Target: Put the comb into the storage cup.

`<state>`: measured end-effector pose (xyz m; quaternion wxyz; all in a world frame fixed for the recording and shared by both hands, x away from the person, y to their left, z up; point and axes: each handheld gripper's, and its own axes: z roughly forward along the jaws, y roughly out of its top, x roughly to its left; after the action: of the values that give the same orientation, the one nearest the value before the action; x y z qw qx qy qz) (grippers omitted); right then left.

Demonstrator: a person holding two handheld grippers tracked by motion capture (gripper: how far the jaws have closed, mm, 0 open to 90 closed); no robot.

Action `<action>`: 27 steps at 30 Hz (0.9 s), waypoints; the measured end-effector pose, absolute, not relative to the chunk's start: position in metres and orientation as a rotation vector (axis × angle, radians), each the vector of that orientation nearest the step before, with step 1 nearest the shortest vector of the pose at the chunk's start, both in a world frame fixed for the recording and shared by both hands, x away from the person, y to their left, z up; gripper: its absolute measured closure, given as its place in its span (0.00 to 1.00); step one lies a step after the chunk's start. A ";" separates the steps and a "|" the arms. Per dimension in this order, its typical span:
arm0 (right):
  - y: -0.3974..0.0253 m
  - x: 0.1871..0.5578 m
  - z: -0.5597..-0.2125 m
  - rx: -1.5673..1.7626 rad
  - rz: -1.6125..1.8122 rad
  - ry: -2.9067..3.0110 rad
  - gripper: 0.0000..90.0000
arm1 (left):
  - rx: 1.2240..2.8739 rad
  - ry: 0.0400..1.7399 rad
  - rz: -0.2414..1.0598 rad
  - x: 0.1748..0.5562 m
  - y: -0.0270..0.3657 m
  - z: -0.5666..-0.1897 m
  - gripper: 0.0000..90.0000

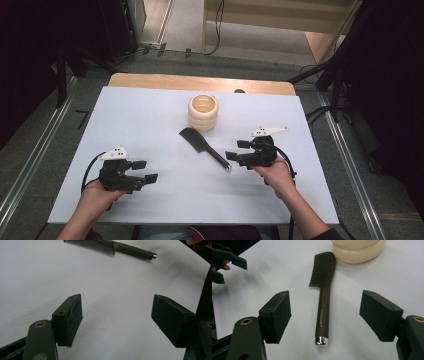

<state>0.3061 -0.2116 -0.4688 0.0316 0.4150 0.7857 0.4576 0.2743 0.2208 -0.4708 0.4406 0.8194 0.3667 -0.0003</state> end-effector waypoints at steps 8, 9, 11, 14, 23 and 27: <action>-0.220 0.290 -0.468 1.263 1.408 2.397 0.24 | 2.035 0.910 0.000 0.274 0.221 -0.471 0.29; -0.220 0.290 -0.468 1.263 1.408 2.397 0.24 | 2.035 0.911 -0.001 0.274 0.221 -0.471 0.29; -0.222 0.284 -0.469 1.257 1.414 2.384 0.23 | 2.036 0.911 0.000 0.274 0.221 -0.471 0.29; -0.224 0.278 -0.470 1.252 1.411 2.378 0.23 | 2.034 0.912 0.000 0.274 0.221 -0.471 0.29; -0.234 0.264 -0.472 1.273 1.404 2.364 0.23 | 2.034 0.911 -0.001 0.274 0.221 -0.471 0.29; -0.240 0.256 -0.475 1.288 1.395 2.369 0.23 | 2.035 0.909 0.000 0.274 0.221 -0.471 0.29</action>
<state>0.2556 -0.2401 -0.4745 0.0529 0.4238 0.7792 0.4588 0.2742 0.2205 -0.4707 0.4406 0.8196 0.3661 0.0001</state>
